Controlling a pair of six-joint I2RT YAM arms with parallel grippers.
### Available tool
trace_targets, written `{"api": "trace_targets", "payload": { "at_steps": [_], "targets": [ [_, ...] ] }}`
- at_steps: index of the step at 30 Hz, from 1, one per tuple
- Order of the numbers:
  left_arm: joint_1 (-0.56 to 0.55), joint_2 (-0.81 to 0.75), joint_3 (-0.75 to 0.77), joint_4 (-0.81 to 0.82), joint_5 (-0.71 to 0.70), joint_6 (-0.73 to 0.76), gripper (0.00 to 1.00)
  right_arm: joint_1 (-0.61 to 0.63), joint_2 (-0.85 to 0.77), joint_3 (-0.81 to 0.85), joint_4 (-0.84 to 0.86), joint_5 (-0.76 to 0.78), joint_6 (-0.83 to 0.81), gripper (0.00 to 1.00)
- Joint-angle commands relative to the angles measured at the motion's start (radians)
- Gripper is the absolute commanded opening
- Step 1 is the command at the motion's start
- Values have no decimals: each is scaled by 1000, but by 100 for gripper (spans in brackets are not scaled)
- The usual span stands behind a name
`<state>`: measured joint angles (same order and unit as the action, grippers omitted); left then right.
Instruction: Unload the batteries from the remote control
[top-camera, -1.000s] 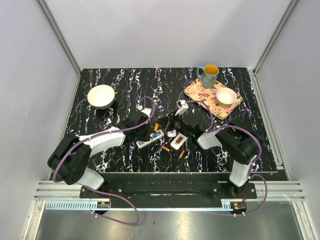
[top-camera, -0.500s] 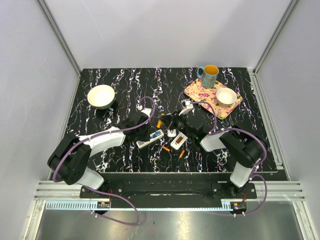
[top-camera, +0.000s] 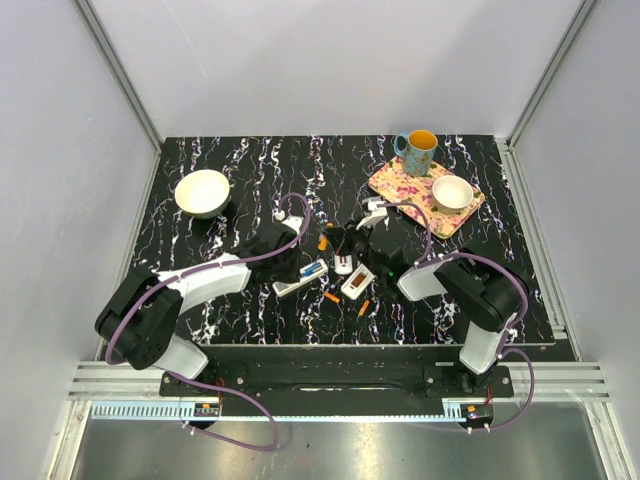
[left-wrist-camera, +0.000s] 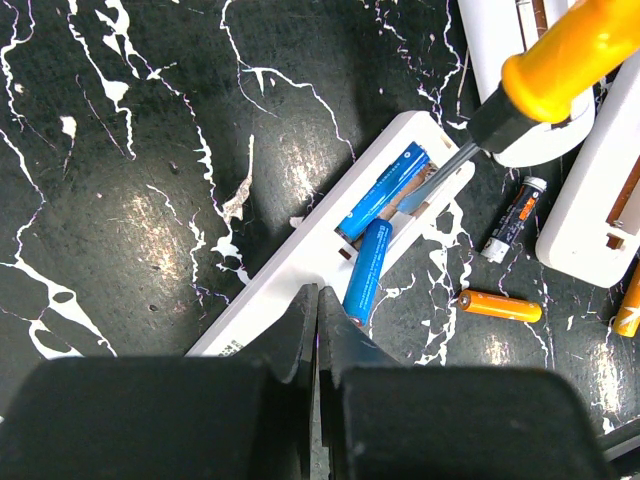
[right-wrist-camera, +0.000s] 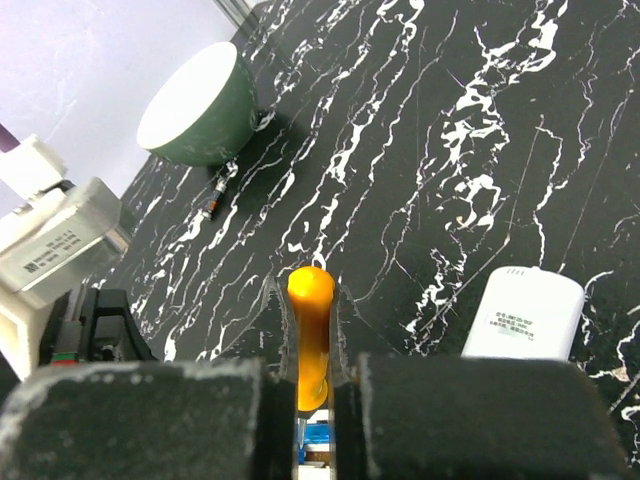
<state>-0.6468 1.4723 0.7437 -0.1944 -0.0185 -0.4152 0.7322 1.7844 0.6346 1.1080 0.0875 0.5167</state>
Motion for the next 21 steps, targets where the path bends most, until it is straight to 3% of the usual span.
{"api": "trace_targets", "payload": {
  "at_steps": [1,21],
  "targets": [
    [7,37,-32,-119,0,26,0,6,23,24,4,18,-32,0],
    [9,45,-27,-122,0,24,0,6,93,13,96,-84,83,0]
  ]
}}
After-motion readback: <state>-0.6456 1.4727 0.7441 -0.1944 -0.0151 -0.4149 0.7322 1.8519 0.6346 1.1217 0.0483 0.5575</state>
